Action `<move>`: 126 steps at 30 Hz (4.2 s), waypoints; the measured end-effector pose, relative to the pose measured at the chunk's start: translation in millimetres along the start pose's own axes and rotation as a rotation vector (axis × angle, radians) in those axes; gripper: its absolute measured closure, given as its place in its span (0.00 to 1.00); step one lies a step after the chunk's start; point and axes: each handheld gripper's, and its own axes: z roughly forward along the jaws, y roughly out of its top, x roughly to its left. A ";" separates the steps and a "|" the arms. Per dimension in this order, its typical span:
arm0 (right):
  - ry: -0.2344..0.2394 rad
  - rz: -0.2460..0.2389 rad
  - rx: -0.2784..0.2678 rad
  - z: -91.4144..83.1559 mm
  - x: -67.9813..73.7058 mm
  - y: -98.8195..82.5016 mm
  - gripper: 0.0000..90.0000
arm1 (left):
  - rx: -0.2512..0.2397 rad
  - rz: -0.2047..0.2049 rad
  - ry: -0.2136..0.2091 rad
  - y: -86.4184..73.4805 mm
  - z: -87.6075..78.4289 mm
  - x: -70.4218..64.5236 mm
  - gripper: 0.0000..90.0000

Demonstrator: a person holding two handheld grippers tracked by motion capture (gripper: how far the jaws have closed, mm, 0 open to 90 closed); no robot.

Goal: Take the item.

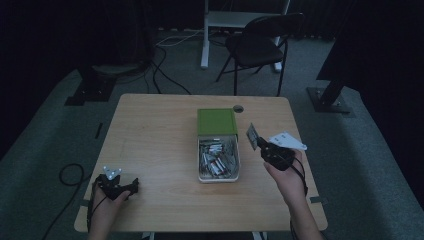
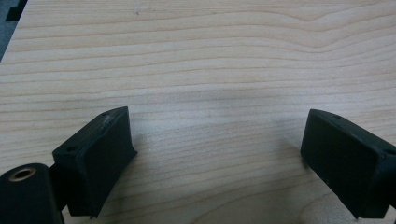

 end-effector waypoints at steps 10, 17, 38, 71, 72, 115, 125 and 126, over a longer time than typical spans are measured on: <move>-0.066 0.036 0.040 2.9 -29.3 -27.8 1.00 | -0.001 0.000 0.000 0.0 0.0 0.0 0.11; -0.111 0.068 0.077 4.7 -51.7 -49.5 1.00 | -0.001 0.000 0.000 0.0 0.1 0.0 0.11; -0.233 0.089 0.216 18.1 -88.1 -102.1 1.00 | 0.001 0.000 0.001 0.0 -0.1 0.0 0.11; -0.091 0.041 0.317 62.0 -41.5 -128.1 0.99 | -0.002 0.000 0.001 0.0 0.1 0.0 0.11; -0.092 0.040 0.318 62.1 -41.3 -128.0 0.99 | 0.000 0.000 0.001 0.0 0.0 0.0 0.11; 0.199 0.033 0.214 50.6 -20.5 -118.1 0.18 | -0.032 0.161 -0.154 9.0 -7.0 -32.7 0.11; 0.213 0.045 0.190 48.8 -21.4 -117.2 0.18 | -0.034 0.257 -0.251 14.9 -8.2 -60.4 0.11; 0.220 0.043 0.189 48.3 -21.4 -117.7 0.18 | -0.051 0.280 -0.250 16.6 -9.4 -66.1 0.11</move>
